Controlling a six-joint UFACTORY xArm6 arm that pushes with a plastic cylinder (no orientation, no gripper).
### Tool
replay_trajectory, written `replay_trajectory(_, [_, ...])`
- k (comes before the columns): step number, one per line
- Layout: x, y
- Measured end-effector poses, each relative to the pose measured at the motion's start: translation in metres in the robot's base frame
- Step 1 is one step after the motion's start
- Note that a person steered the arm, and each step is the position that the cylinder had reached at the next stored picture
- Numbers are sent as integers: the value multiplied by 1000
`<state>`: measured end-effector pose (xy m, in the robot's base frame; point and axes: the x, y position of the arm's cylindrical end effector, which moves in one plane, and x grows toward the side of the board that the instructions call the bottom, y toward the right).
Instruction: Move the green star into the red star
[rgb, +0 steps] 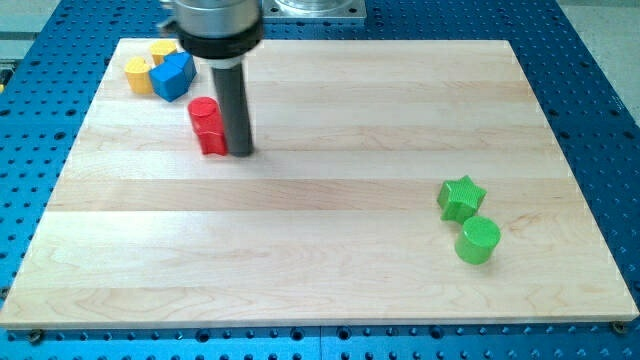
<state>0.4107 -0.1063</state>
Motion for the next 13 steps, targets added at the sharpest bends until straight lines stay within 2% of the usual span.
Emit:
replay_trajectory(2, [-63,-34])
replay_trajectory(3, [-38,29])
replay_trajectory(5, [-36,229])
replay_trajectory(6, [-16,314])
replay_trajectory(7, [28,379])
replay_trajectory(8, [101,425])
replay_trajectory(9, [199,407])
replay_trajectory(10, [206,339])
replay_trajectory(11, [190,295])
replay_trajectory(13, [126,280])
